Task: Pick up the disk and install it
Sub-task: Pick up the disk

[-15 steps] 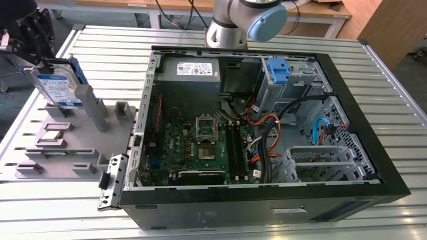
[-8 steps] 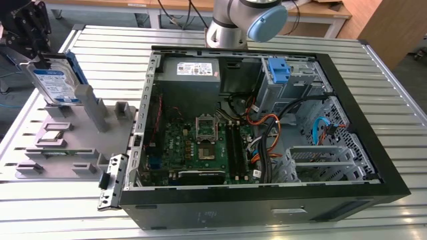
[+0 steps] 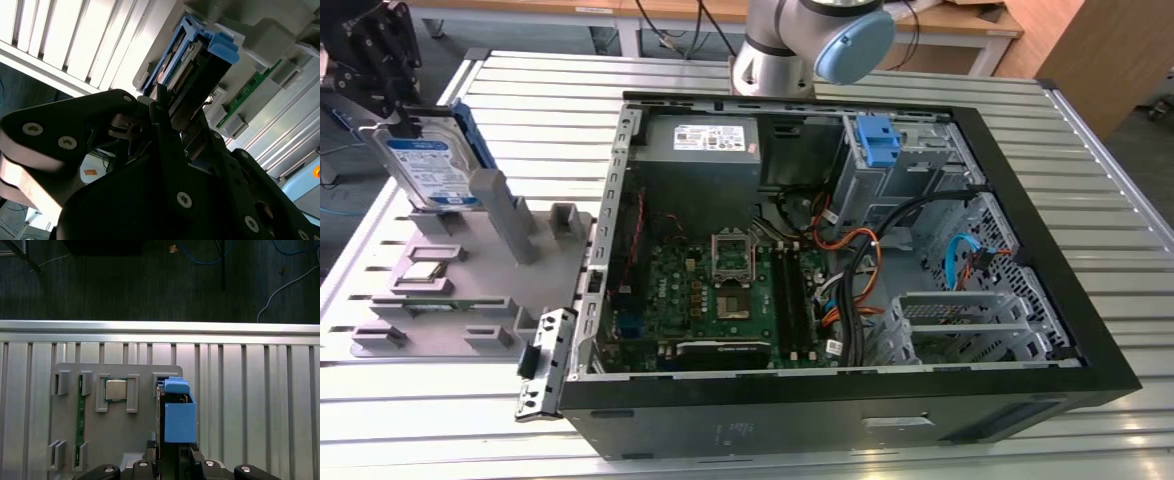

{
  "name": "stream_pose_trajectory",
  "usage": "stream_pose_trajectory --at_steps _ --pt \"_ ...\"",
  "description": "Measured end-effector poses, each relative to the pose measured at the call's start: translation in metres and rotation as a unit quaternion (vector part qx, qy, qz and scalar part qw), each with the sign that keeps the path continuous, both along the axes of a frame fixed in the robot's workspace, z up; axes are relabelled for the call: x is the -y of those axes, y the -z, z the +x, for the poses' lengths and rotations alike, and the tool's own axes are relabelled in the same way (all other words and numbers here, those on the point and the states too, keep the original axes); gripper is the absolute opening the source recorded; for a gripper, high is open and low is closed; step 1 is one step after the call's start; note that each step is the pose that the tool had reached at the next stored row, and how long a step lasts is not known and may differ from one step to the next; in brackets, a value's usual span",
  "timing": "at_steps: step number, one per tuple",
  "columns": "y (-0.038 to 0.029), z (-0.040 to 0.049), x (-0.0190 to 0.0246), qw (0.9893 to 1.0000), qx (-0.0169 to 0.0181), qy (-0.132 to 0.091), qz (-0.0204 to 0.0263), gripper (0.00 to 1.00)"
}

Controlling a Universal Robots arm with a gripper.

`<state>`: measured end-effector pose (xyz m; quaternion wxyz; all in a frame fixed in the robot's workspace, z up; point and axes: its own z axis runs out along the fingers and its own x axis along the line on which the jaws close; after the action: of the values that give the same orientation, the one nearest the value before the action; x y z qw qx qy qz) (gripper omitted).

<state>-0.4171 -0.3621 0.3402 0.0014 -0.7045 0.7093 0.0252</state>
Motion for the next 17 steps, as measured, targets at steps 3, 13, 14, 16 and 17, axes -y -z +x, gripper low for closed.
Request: stream_pose_trajectory --at_steps 3,13,14,16,17 --pt "0.0000 0.0000 0.0000 1.0000 0.0001 0.000 0.0000 0.35" --pt "-0.0019 0.0001 0.0000 1.0000 -0.0001 0.000 -0.0001 0.35" --pt "-0.0039 0.0000 0.0000 1.0000 0.0000 0.000 0.0000 0.35" --pt "-0.0101 0.0000 0.0000 1.0000 0.0001 0.000 0.0000 0.35" --pt "-0.0138 0.0000 0.0000 1.0000 0.0001 0.000 0.0000 0.35"
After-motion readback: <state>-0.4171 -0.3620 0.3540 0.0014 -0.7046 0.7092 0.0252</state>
